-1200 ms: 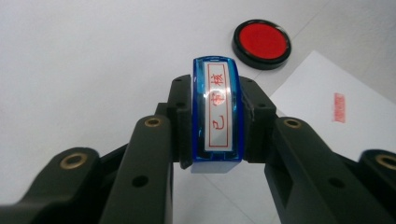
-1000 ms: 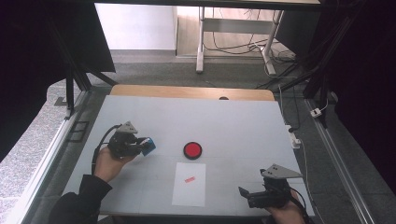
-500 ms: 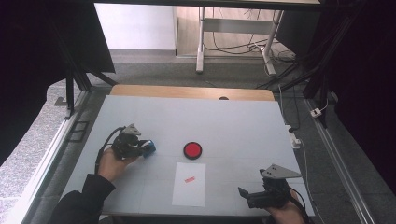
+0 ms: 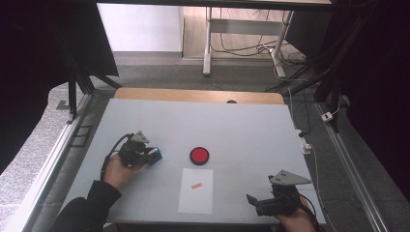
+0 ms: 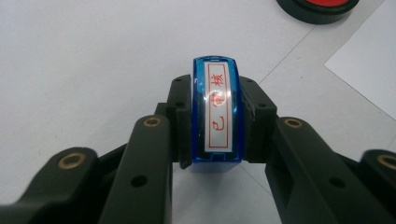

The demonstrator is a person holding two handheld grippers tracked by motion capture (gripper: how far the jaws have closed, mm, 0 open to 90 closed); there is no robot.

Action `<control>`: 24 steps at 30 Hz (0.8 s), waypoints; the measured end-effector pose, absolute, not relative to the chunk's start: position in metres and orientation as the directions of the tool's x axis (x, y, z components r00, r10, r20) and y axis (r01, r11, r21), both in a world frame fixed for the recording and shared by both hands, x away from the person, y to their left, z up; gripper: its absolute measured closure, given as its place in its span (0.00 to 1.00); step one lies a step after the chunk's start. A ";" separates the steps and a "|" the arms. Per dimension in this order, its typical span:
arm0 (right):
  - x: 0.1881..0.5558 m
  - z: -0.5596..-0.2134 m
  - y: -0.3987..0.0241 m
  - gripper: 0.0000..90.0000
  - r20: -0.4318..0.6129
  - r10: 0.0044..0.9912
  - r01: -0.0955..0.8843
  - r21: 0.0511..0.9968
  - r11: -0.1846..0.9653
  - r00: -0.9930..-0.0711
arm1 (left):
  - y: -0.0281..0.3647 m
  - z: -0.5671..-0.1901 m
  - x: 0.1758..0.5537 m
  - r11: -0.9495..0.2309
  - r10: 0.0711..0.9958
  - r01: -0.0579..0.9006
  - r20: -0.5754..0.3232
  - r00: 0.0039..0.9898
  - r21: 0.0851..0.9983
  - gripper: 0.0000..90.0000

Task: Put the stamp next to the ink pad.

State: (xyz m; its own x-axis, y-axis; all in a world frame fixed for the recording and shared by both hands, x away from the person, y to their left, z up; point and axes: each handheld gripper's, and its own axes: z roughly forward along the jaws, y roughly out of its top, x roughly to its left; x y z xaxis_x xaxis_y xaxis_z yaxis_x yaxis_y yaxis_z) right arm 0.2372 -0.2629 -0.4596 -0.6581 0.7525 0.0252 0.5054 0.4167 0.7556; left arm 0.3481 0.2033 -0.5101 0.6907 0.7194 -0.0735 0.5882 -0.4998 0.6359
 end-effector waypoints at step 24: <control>0.238 -0.460 -0.262 0.00 0.026 0.748 0.509 0.748 0.426 -0.663 | 0.208 -0.495 0.344 -0.401 0.734 0.614 -0.163 0.659 0.680 0.34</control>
State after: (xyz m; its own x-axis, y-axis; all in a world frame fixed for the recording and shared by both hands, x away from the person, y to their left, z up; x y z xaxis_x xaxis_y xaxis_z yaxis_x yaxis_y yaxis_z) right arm 0.2376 -0.2621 -0.4596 -0.6631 0.7481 0.0257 0.5092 0.4257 0.7480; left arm 0.3441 0.2077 -0.4951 0.6595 0.7338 -0.1633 0.6141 -0.4006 0.6800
